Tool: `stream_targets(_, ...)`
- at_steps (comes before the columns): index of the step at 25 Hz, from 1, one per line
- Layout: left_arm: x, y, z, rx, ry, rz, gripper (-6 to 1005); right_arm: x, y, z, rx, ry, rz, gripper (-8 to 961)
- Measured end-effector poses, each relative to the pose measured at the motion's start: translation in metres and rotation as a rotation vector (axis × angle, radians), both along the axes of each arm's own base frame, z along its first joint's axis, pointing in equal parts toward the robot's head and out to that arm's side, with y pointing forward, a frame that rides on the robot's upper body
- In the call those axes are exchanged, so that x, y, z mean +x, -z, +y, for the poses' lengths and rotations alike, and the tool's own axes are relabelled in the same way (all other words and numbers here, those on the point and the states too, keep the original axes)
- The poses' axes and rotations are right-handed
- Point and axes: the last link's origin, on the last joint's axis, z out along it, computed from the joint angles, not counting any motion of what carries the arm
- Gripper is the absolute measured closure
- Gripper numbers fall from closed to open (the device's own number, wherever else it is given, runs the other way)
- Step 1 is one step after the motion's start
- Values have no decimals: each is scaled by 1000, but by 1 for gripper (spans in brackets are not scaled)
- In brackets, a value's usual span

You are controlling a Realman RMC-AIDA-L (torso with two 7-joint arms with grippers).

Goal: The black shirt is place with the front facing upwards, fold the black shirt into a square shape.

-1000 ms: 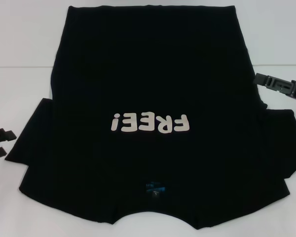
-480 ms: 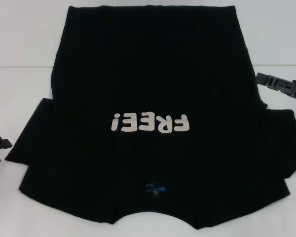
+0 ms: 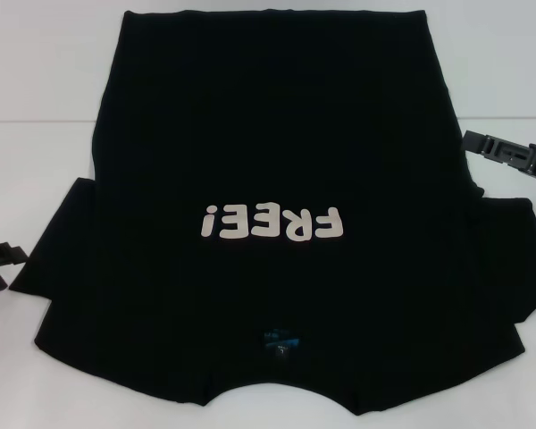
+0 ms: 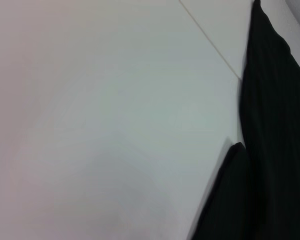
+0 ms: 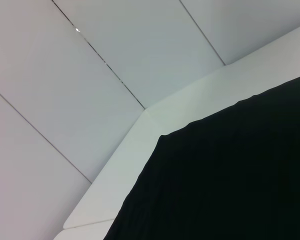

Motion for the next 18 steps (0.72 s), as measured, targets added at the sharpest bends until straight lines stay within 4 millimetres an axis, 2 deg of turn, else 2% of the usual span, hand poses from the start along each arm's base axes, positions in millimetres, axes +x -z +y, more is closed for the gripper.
stream_targets(18,4,2,3,-29,59,55,417,0,0,0,0,-3,-3,204)
